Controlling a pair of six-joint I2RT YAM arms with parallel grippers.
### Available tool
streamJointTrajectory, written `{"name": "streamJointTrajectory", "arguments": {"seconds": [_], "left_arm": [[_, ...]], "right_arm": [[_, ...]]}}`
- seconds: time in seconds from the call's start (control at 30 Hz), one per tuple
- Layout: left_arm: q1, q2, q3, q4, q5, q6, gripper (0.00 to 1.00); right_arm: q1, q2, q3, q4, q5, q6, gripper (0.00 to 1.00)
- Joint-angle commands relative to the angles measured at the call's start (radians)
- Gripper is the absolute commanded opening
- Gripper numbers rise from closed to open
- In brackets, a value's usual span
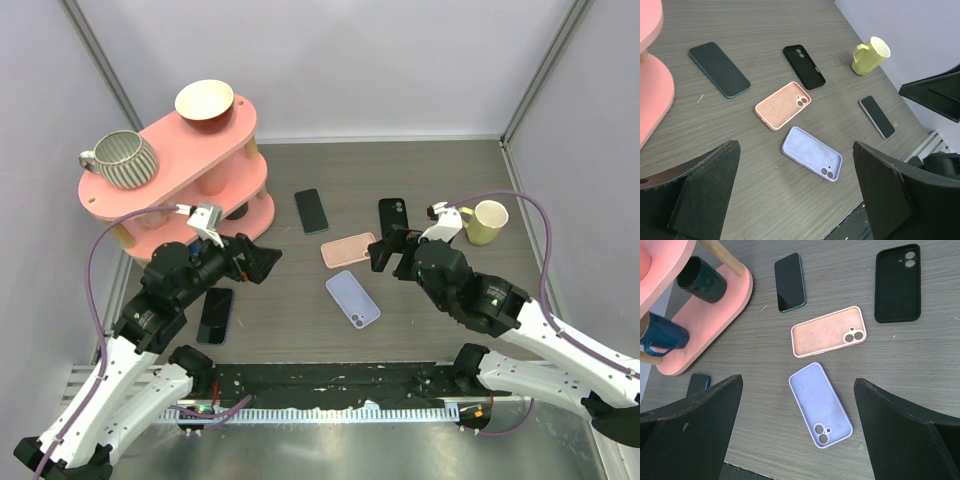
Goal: Put the phone into the phone case
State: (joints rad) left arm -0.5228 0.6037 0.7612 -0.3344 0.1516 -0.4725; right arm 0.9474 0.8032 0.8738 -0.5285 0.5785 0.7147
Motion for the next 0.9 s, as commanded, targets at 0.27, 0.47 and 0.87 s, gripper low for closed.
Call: {"name": "streamJointTrajectory", "arguments": {"seconds": [0.27,0.47,0.87], "left_arm": [[-0.003,0.011,-0.04,0.023,-0.132,-0.05,1.0],[-0.003,0.045,0.003,-0.266,-0.354,-0.276,0.98],[-0.003,0.013,-0.048,-0.627,-0.734,-0.672,0.93]], "right_arm": [[0.004,0.002,-0.038,0.016,0.067,0.051,1.0],[0.004,0.027,-0.032,0.015,0.084,0.081,1.0],[0.004,0.044,-0.116,0.048,0.094,0.106,0.99]]}}
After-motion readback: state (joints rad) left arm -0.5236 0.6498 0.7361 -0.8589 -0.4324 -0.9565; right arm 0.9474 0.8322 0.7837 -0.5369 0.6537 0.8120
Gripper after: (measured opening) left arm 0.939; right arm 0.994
